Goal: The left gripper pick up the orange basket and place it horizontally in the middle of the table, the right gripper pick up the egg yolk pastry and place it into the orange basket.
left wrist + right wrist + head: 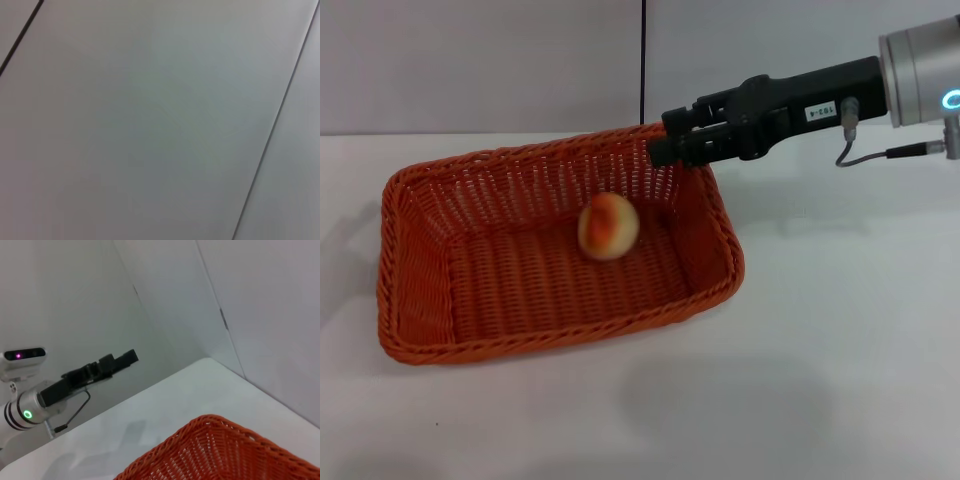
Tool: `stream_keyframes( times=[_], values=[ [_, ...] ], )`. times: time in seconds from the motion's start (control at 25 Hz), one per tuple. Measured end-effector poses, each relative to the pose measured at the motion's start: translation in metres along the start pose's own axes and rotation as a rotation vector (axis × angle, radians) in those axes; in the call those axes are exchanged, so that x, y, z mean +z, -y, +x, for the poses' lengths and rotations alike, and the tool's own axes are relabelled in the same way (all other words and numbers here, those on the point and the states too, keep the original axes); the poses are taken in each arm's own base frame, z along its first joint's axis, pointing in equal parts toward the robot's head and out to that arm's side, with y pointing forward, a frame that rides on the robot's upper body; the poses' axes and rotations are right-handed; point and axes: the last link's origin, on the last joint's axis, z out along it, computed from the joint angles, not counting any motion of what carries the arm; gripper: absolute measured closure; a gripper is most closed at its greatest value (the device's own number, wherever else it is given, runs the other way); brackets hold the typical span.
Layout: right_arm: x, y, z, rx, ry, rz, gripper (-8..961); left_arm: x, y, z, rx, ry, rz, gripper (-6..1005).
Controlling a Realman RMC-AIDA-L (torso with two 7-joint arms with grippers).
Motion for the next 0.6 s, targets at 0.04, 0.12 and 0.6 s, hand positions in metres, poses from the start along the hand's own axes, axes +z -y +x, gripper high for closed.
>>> stream_keyframes(
  times=[0.04, 0.12, 0.6],
  values=[
    [-0.003, -0.001, -0.001, -0.004, 0.003, 0.001, 481, 0.0, 0.0, 0.0, 0.0, 0.0, 0.0, 295],
    [-0.01, -0.003, -0.001, -0.007, 0.01, 0.015, 412, -0.001, 0.0, 0.0, -0.001, 0.0, 0.002, 295],
    [-0.076, -0.026, 0.059, -0.098, 0.33, 0.139, 344, -0.004, -0.002, -0.003, 0.016, 0.009, 0.0, 295]
  ],
)
